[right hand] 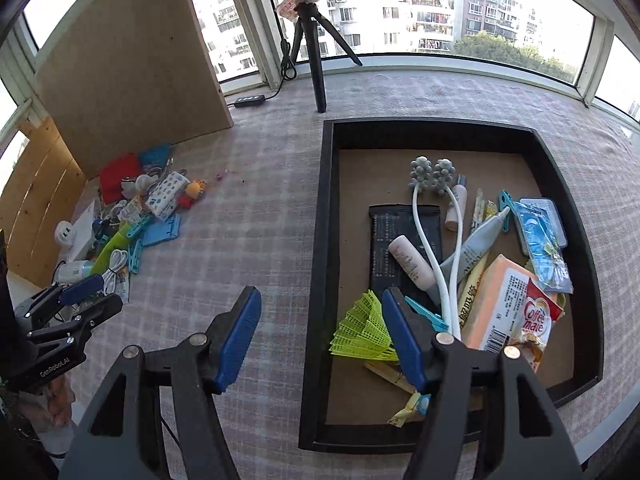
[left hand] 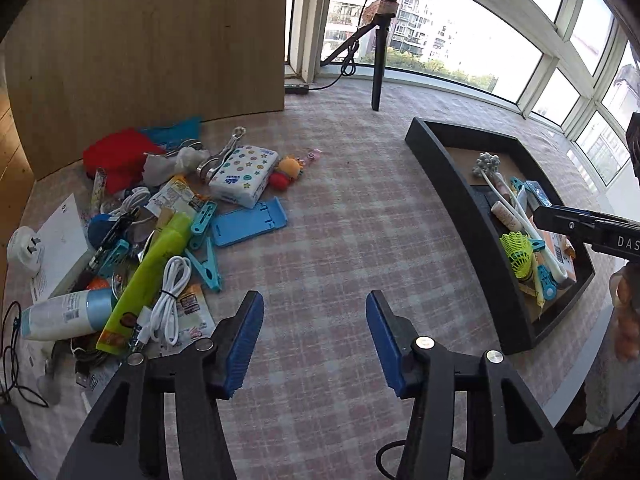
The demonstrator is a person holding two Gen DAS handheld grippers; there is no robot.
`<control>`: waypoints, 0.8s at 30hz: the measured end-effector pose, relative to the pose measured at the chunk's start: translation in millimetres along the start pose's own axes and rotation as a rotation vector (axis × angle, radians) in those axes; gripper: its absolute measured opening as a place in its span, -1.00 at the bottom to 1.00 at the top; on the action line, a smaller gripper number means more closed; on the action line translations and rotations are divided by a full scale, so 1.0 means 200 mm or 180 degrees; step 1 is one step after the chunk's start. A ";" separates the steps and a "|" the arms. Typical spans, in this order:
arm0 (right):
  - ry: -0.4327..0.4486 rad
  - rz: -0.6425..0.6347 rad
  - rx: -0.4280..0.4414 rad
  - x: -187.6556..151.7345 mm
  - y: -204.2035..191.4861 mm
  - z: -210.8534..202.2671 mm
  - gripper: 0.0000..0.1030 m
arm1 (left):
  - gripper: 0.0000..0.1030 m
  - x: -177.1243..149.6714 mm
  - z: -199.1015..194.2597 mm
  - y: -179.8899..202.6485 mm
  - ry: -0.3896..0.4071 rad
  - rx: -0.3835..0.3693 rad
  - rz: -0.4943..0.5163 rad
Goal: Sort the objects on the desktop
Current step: 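Grasp the white USB cable with the left tool while the right tool grasps a blue clothespin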
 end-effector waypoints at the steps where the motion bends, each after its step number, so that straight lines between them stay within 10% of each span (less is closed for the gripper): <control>1: -0.0020 -0.0056 0.0069 0.01 -0.07 0.02 0.17 | -0.09 -0.02 0.01 -0.08 -0.0021 0.0047 -0.0070; 14: -0.0589 -0.0899 0.0675 0.11 -1.06 0.44 -0.25 | -0.25 -0.09 0.13 -0.50 -0.0226 0.0213 -0.0309; 24: -0.1051 -0.1007 0.0572 0.07 -1.28 0.78 -0.28 | -0.41 -0.09 0.22 -0.52 -0.0373 0.0202 -0.0215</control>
Point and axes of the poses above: each gripper's, at about its wrist camera, not at the fingertips, and z roughly the way its jaws point, y to its right, x to its top, the point moved 10 cm from there along z, roughly the way its jaws point, and after that the axes turned 4 degrees about -y, right-handed, at the moved point
